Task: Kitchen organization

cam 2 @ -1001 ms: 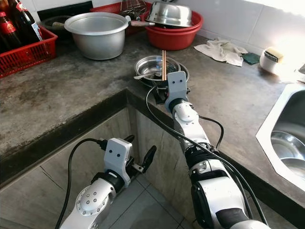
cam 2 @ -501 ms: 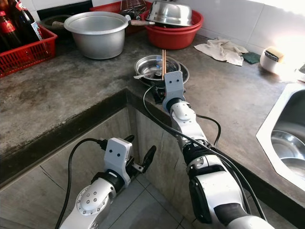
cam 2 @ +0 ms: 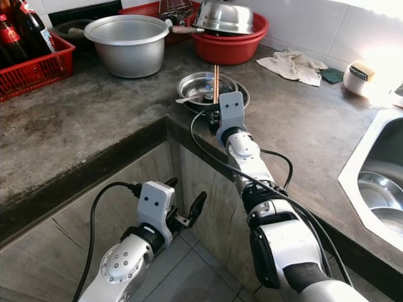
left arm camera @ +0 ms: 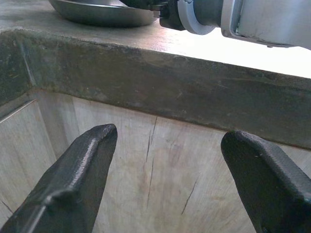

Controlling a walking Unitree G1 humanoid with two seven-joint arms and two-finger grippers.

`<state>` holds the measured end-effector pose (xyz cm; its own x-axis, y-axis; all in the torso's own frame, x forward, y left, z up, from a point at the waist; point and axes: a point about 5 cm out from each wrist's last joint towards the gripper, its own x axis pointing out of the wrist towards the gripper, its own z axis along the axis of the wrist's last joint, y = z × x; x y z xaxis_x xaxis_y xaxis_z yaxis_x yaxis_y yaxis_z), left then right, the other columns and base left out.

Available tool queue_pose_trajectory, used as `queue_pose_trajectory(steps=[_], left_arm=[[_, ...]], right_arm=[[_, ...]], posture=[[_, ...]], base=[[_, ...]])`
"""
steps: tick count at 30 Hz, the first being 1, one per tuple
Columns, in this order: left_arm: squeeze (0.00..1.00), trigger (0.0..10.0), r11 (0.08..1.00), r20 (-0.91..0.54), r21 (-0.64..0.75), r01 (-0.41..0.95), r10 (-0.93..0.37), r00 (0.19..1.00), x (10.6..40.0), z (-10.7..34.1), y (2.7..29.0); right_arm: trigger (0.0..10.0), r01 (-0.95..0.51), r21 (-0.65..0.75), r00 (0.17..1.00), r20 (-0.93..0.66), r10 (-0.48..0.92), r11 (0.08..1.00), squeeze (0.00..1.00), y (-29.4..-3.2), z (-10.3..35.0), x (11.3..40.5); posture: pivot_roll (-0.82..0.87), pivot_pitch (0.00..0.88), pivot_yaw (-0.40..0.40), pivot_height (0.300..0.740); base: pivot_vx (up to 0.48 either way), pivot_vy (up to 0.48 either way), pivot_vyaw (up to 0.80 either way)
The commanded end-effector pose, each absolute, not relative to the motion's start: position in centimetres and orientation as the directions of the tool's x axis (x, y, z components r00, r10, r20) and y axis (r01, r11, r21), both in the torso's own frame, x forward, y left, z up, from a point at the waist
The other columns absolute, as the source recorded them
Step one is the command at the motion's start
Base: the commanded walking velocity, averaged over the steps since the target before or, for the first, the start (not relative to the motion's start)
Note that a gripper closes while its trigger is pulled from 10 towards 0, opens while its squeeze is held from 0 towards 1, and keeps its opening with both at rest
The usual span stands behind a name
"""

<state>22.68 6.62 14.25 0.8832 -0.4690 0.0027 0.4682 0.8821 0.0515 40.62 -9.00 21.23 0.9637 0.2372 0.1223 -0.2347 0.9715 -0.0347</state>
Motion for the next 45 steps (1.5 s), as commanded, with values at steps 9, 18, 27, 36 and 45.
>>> queue_pose_trajectory(steps=[9, 18, 27, 36, 45], left_arm=[[0.0, 10.0, 0.878, -0.001, 0.046, 0.476, -0.477, 0.879, 22.6, 14.35, 6.45], [0.0, 10.0, 0.878, -0.004, 0.045, 0.476, -0.476, 0.879, 22.7, 14.28, 6.54], [0.0, 10.0, 0.879, -0.006, 0.044, 0.475, -0.475, 0.88, 22.8, 14.18, 6.51], [0.0, 10.0, 0.879, -0.009, 0.046, 0.475, -0.475, 0.88, 22.84, 14.06, 6.47], [0.0, 10.0, 0.877, -0.012, 0.043, 0.478, -0.478, 0.878, 22.84, 13.97, 6.44]], right_arm=[[0.0, -0.222, -0.037, 0.962, 0.154, 0.225, 0.974, 0.0, -9.35, 22.24, 40.93], [0.0, -0.216, -0.042, 0.963, 0.154, 0.22, 0.976, 0.0, -9.5, 22.3, 41.01], [10.0, -0.204, -0.057, 0.965, 0.159, 0.211, 0.977, 0.0, -9.63, 22.63, 41.12], [10.0, -0.201, -0.069, 0.964, 0.165, 0.21, 0.977, 0.0, -9.78, 22.75, 41.15], [10.0, -0.209, -0.075, 0.962, 0.164, 0.218, 0.975, 0.0, -9.64, 22.71, 41.11]], posture=[[0.1, 0.139, -0.094, 0.74], [0.1, 0.137, -0.092, 0.74], [0.1, 0.134, -0.09, 0.74], [0.09, 0.123, -0.091, 0.74], [0.1, 0.119, -0.092, 0.74]], base=[[0.0, 0.0, 0.0], [0.0, 0.0, 0.0], [0.0, 0.0, 0.0], [0.0, 0.0, 0.0], [0.0, 0.0, 0.0]])
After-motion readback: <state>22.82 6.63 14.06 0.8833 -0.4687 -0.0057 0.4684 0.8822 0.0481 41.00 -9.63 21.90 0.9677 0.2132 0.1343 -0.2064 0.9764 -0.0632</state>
